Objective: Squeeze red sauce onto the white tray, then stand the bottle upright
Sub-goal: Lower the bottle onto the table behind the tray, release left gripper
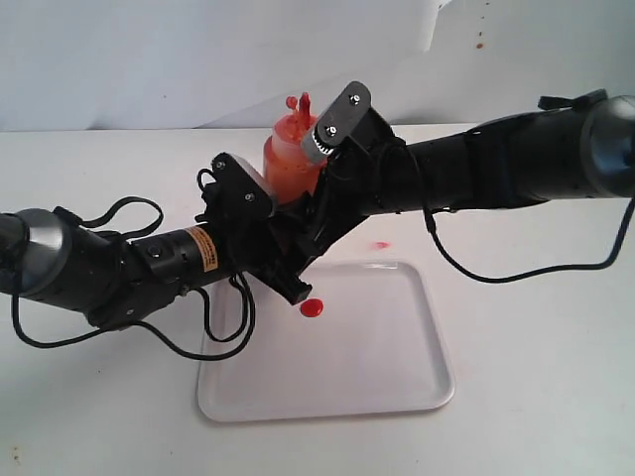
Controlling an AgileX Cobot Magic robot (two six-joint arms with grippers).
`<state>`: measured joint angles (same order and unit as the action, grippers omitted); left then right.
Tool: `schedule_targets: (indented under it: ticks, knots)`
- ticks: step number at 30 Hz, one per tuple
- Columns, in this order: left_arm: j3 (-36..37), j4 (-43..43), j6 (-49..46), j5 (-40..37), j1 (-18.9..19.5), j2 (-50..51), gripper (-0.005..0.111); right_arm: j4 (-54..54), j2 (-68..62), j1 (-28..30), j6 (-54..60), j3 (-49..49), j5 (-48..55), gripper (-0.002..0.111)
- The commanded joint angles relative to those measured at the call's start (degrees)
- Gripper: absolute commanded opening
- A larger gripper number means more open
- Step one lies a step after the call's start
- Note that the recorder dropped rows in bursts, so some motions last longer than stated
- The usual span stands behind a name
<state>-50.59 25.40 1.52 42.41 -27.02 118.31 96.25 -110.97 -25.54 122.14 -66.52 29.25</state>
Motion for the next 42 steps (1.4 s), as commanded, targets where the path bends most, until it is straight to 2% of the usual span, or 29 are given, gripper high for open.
schedule_targets:
  ticks: [1,9,13,18,21,28,36,42]
  knots:
    - [-3.3,1.1,-3.1,5.7,-0.3,0.7,0.0,-0.8,-2.5,0.3,0.6,-2.2,-0.1,0.0]
    - [-10.5,0.9,-2.9,5.2,0.3,6.5,0.0,-3.3,-2.6,0.3,0.6,-2.3,-8.4,0.0]
    - [-13.8,1.2,4.4,5.5,2.7,9.1,0.0,-3.3,-2.9,0.3,0.6,-2.7,-8.8,0.0]
    - [-16.0,11.8,13.4,8.1,5.6,10.6,0.0,-1.7,-5.9,0.3,0.6,-6.3,-9.3,0.0]
    - [-16.4,12.7,14.8,8.2,5.8,11.1,0.0,-0.2,-8.9,0.3,0.6,-8.8,-9.3,0.0]
    - [-18.2,12.8,15.1,5.5,5.8,12.5,0.0,0.8,-11.9,0.3,0.6,-10.9,-9.4,0.0]
    - [-20.1,12.4,14.5,5.0,5.8,13.1,0.0,0.8,-11.9,0.3,0.6,-10.9,-16.7,0.0]
    - [-20.4,12.8,14.3,4.5,5.8,13.1,0.001,1.9,-11.9,0.3,0.6,-10.9,-16.3,0.0]
